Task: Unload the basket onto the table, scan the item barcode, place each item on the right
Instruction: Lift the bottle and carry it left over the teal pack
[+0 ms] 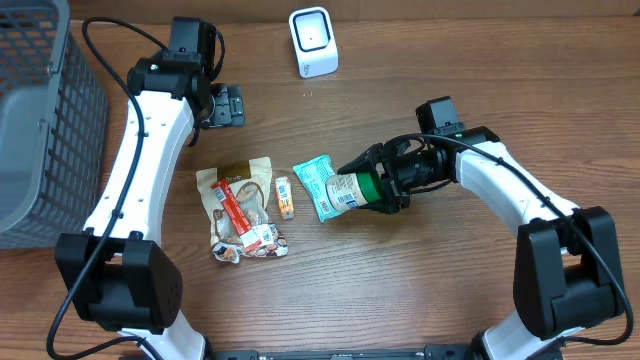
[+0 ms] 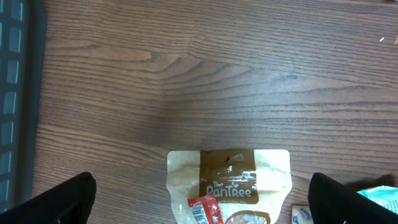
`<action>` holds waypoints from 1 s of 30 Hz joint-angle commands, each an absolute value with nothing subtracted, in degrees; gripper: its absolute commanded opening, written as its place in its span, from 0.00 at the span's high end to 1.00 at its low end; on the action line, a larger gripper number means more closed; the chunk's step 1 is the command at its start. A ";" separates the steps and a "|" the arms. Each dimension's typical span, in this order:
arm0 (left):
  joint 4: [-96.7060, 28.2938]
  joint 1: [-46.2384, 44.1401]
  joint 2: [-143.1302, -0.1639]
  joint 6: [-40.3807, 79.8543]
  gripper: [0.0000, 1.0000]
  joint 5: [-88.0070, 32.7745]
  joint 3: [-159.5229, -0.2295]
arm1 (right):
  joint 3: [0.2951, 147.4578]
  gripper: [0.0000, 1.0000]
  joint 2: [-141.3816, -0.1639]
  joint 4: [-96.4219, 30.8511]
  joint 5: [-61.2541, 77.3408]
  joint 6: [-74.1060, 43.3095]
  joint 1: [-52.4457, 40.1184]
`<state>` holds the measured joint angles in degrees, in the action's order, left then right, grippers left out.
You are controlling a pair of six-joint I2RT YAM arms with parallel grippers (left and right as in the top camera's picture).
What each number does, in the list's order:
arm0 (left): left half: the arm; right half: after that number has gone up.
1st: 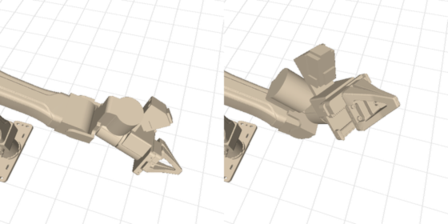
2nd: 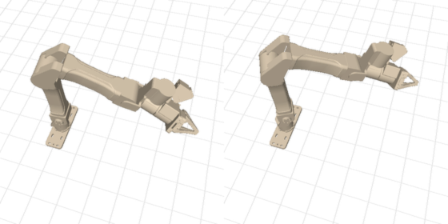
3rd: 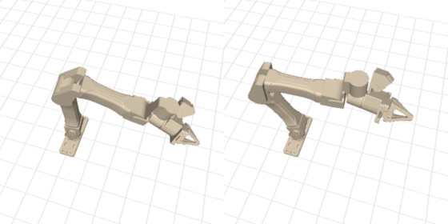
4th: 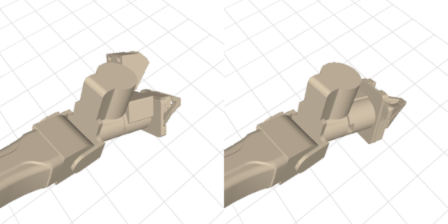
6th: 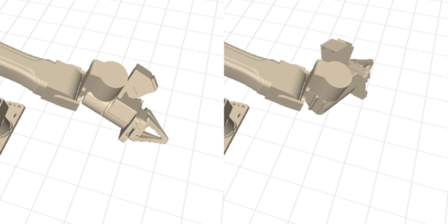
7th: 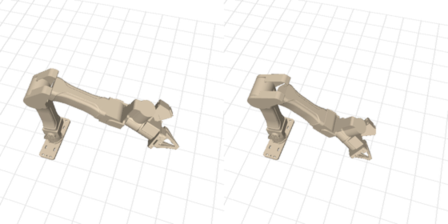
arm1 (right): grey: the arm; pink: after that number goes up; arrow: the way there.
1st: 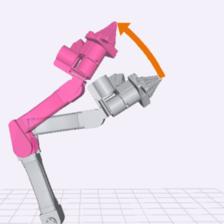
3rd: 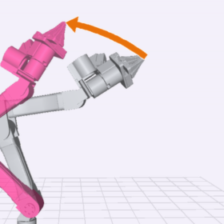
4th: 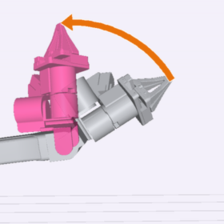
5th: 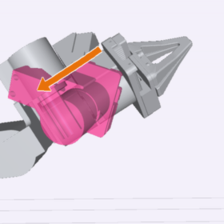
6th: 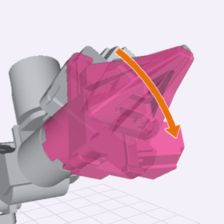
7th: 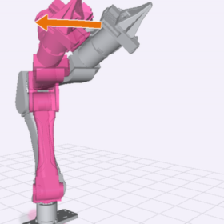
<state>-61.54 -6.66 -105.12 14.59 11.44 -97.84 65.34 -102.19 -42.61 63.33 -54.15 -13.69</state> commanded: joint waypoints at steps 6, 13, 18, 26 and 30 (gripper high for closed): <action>-61.47 -6.76 -104.25 14.79 0.00 12.19 -98.74 | 67.24 0.57 -102.32 -41.58 71.40 -54.50 -13.74; -61.47 -6.76 -104.25 14.79 0.00 12.19 -98.74 | 67.24 0.58 -102.32 -40.73 75.48 -54.50 -13.74; -61.49 -6.76 -104.25 14.79 0.00 12.19 -98.74 | 67.22 0.62 -102.32 -40.73 77.14 -54.50 -13.74; -61.47 -6.76 -104.25 14.79 0.00 12.19 -98.74 | 67.22 0.67 -102.32 -39.81 77.89 -57.69 -13.74; -61.47 -6.76 -104.25 14.79 0.00 12.19 -98.74 | 67.22 0.67 -102.32 -37.32 77.89 -57.67 -13.74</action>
<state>-61.52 -6.66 -105.12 14.59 11.42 -97.84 65.36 -102.19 -38.61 74.81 -56.99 -13.69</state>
